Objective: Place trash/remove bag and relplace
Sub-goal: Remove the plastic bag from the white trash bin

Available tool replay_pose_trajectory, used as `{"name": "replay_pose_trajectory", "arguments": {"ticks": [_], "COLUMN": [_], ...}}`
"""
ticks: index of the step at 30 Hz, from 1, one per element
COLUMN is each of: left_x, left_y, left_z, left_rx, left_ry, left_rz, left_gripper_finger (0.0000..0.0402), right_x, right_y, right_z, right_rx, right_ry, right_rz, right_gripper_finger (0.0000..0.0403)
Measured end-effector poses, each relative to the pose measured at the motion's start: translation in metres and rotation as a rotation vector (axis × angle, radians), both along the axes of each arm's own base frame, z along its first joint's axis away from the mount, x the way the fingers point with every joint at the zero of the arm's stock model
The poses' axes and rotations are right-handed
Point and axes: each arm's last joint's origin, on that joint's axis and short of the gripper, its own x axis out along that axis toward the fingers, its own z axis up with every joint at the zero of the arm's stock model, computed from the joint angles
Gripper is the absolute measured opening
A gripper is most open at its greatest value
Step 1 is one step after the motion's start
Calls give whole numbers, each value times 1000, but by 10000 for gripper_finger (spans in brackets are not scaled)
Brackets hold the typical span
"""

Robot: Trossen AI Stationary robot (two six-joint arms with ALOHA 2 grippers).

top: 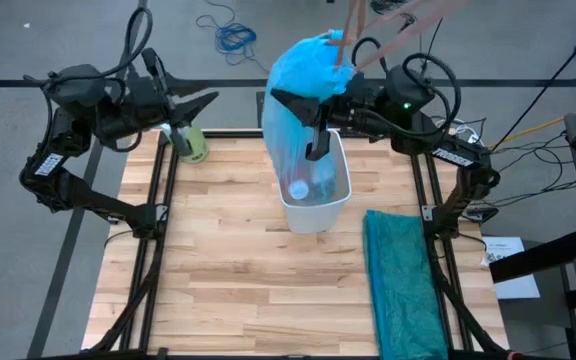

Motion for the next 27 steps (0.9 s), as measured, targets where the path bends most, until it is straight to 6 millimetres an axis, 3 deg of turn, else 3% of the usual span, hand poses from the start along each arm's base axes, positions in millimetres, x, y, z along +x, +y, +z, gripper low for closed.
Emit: {"name": "replay_pose_trajectory", "arguments": {"ticks": [7,12,20,27], "left_x": [8,20,63,88], "left_y": [-2,-3,9,16], "left_z": [-4,-8,-24,-27], "left_rx": [-34,-79,-119,-102], "left_ry": [26,50,119,86], "left_rz": [-132,-215,-183,-325], "left_gripper_finger": [72,108,182,197], "right_x": [12,13,13,14], "right_y": [4,3,5,9], "right_z": [2,2,2,2], "right_rx": [-7,-7,-7,-14], "right_ry": [28,23,22,22], "right_rz": [32,31,58,72], "right_gripper_finger": [0,0,0,0]}}
